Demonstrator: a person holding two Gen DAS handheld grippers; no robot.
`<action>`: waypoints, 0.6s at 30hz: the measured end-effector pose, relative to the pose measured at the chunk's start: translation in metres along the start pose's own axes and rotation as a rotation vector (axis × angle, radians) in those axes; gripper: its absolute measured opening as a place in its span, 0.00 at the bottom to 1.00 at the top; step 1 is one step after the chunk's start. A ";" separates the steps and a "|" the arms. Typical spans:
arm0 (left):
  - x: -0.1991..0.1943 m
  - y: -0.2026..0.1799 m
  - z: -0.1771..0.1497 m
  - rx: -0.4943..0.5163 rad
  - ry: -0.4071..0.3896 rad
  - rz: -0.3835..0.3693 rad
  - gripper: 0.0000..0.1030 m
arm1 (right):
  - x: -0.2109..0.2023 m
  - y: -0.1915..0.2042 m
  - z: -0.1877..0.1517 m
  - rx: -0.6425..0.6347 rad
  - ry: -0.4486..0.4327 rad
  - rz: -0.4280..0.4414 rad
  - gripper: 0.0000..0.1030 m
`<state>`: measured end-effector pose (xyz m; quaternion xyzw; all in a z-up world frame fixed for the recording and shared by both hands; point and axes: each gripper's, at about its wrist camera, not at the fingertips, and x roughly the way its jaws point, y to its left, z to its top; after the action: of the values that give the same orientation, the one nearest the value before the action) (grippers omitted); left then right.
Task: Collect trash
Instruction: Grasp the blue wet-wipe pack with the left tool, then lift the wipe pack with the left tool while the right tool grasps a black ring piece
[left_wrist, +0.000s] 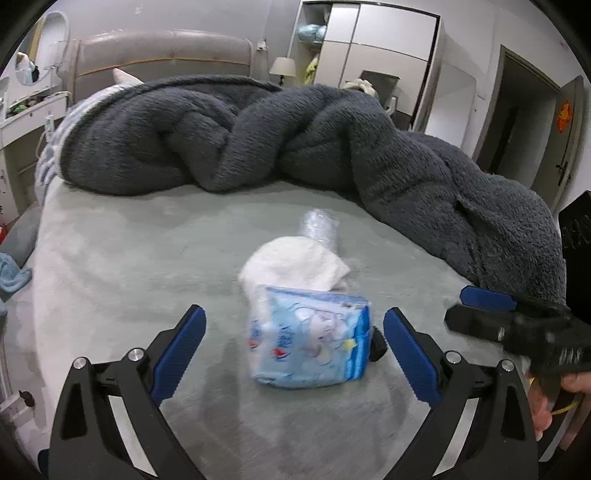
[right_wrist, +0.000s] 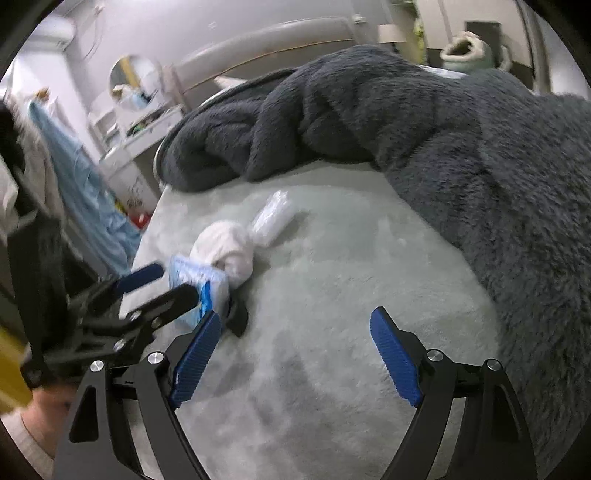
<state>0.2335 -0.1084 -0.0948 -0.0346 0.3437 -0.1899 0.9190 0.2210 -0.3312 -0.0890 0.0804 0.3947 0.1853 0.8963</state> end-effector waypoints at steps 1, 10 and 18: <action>0.002 -0.002 0.000 0.002 0.005 -0.005 0.95 | 0.002 0.004 -0.002 -0.026 0.009 0.004 0.82; 0.016 -0.007 0.003 0.018 0.052 -0.003 0.71 | 0.021 0.017 -0.013 -0.144 0.088 0.039 0.76; -0.013 0.005 0.011 -0.034 -0.027 -0.018 0.70 | 0.020 0.030 -0.008 -0.186 0.077 0.063 0.64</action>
<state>0.2331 -0.0994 -0.0794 -0.0560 0.3343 -0.1917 0.9211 0.2198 -0.2959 -0.0997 0.0017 0.4074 0.2521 0.8778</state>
